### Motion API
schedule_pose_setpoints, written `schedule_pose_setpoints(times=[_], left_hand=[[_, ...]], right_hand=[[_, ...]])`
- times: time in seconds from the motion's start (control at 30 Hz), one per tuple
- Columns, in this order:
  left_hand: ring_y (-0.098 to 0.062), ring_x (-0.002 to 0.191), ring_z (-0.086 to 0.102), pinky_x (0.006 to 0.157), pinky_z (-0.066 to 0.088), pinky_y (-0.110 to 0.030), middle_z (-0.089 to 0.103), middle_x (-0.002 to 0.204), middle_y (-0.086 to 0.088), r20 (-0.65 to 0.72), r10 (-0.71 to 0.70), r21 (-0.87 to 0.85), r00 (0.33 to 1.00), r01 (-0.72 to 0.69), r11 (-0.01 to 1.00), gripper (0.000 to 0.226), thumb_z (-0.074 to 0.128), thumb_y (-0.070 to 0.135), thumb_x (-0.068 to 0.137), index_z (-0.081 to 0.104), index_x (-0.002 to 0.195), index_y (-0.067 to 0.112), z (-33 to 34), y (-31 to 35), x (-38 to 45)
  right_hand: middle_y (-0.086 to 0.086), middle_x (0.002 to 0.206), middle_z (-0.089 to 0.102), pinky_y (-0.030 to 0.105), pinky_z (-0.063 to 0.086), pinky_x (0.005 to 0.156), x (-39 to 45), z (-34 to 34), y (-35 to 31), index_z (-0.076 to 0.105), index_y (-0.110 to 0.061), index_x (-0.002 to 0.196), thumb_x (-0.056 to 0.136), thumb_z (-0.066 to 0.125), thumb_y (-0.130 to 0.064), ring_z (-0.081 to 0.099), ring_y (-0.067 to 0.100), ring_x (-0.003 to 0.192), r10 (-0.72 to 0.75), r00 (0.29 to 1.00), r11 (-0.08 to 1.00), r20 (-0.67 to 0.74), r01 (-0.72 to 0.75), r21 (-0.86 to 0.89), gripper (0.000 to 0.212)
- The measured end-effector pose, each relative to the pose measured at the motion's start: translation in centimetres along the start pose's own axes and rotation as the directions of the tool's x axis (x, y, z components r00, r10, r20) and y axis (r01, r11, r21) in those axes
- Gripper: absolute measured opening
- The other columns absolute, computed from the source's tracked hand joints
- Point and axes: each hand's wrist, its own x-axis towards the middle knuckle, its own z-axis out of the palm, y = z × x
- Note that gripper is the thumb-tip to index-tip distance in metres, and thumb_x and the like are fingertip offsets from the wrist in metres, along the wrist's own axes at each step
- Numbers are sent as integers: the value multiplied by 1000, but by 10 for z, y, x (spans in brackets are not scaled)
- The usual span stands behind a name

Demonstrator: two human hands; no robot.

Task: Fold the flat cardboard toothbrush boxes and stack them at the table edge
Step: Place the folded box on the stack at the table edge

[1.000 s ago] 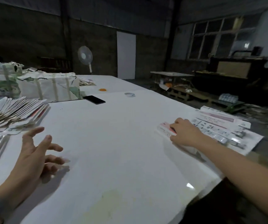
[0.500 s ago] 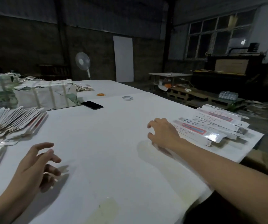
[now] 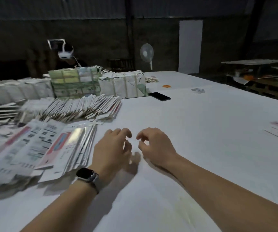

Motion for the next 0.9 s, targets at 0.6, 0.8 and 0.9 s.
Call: schedule_pose_setpoints(times=[0.6,0.8,0.9], left_hand=[[-36,102,63,71,40,-38,58,115,-8,167,-228,434,959,136,890,37,54,24,97,42,131,23,-35,-48,18],[-37,92,63,64,35,-38,64,106,-12,67,-190,441,980,142,886,41,52,4,90,46,128,17,-32,-50,22],[-38,88,59,63,33,-38,65,103,-14,20,-199,415,980,173,893,33,53,5,89,52,120,15,-34,-59,24]], right_hand=[[-18,80,58,31,45,83,3,4,8,66,-28,96,90,57,-21,53,10,91,-21,999,996,43,17,91,14],[-18,81,59,32,47,84,3,4,6,60,-35,91,89,57,-20,55,10,90,-6,998,994,67,-1,107,15],[-17,81,60,33,47,85,2,2,5,59,-35,89,89,58,-20,56,10,91,-1,997,992,77,-9,122,15]])
